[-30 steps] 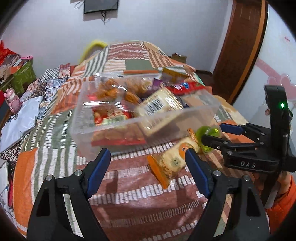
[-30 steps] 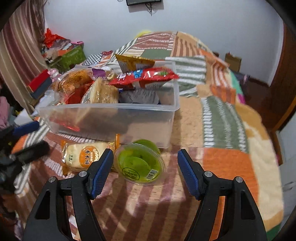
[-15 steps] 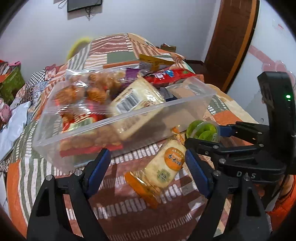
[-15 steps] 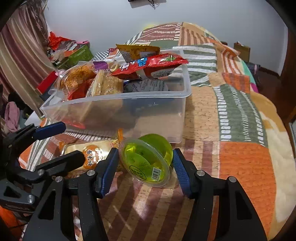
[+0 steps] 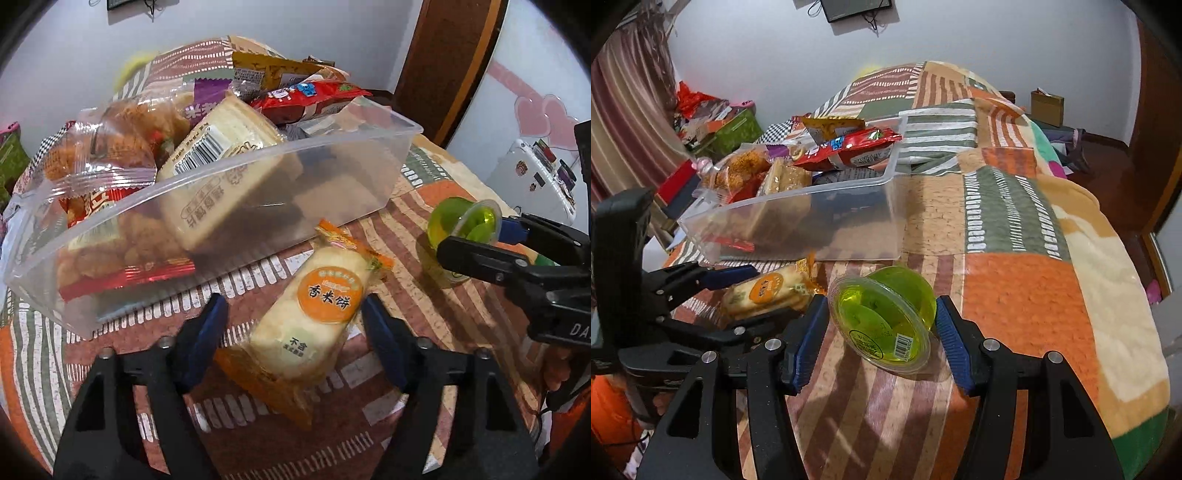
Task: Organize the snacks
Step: 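Grasp the round pastry with left tool while right tool grasps green jelly cup, then lower pastry and jelly cup into the clear box and open both tools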
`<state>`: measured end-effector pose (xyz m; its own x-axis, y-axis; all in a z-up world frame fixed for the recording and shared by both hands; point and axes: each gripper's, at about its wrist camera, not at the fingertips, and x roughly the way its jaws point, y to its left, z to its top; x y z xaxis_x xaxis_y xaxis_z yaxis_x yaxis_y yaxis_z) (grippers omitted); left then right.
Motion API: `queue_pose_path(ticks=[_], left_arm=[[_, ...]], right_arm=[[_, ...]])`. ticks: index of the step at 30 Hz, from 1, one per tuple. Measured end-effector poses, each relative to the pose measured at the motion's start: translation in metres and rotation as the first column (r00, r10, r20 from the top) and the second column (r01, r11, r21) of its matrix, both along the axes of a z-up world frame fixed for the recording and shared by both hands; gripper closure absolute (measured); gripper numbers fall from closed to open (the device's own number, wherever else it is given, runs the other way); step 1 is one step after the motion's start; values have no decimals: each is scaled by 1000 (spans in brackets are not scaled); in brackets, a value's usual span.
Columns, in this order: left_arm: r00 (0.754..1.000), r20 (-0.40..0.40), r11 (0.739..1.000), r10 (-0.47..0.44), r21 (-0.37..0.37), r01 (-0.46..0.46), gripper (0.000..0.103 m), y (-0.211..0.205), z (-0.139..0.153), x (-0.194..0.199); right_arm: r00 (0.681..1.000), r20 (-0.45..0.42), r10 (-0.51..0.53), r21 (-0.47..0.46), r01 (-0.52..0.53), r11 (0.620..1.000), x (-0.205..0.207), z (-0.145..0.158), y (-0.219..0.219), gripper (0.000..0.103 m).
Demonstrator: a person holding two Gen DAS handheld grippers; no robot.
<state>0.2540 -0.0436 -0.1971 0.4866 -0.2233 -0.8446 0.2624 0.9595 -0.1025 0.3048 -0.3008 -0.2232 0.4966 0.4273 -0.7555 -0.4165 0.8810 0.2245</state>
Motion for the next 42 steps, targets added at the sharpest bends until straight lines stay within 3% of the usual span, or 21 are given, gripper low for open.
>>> queue_pose_path(ticks=[3,5,19,31,42], left_arm=[[1000,8,1000,4,-9,-4,53,0,3,-6],[1000,13,1000,0,-13,1,69,1,7,-11],[982,170,996,79,-58,-70,69,21,68,-53],[940,294,983,170,-111,-143,69,49,119,-19],[945,259,980,197,-75,-184,69,46,92,47]], right_arm=[[1000,7,1,10,-2,1000,-2,3,1,47],[1000,13,4,19,-4,1000,-4,5,2,47],[995,94,24,72,-31,997,-11,39,14,47],[984,174,48,94,-65,993,20,65,42,47],[991,127,42,53,-50,997,63,42,59,47]])
